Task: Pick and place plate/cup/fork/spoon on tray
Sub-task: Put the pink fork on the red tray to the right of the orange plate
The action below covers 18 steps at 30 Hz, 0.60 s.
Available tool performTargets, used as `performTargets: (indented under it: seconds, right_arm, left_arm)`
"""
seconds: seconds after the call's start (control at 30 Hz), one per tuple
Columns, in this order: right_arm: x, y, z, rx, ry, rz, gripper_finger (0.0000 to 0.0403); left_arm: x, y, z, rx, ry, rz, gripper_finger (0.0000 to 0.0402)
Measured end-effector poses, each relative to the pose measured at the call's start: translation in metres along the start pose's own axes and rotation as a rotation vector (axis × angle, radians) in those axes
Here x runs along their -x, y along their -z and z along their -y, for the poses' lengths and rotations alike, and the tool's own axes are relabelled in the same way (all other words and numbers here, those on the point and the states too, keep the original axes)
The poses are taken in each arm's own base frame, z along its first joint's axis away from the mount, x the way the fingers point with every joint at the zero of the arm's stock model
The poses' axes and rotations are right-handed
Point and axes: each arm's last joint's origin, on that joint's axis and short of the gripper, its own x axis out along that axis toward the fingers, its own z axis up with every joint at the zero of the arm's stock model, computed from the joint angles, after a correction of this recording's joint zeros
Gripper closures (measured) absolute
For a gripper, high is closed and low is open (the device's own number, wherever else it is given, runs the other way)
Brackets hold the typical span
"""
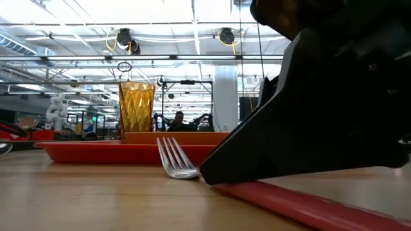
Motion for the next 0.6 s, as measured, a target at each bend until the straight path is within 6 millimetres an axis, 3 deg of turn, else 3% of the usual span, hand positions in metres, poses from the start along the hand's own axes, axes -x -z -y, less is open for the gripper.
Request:
performTargets:
  seconds: [0.17, 0.37, 0.6]
  right_arm:
    - [0.0, 0.001, 0.002, -0.001, 0.023, -0.005, 0.0211]
    - [-0.001, 0.002, 0.007, -0.069, 0.007, -0.084, 0.0254]
    - [0.011, -0.006, 0.011, -0.108, 0.0, -0.149, 0.0287]
  left_arm:
    - [0.0, 0.0, 0.0, -0.001, 0.0, 0.0, 0.0314]
    - [0.0, 0.0, 0.0, -0.001, -0.001, -0.001, 0.0314]
    - [0.0, 0.0, 0.0, -0.001, -0.001, -0.001, 0.0314]
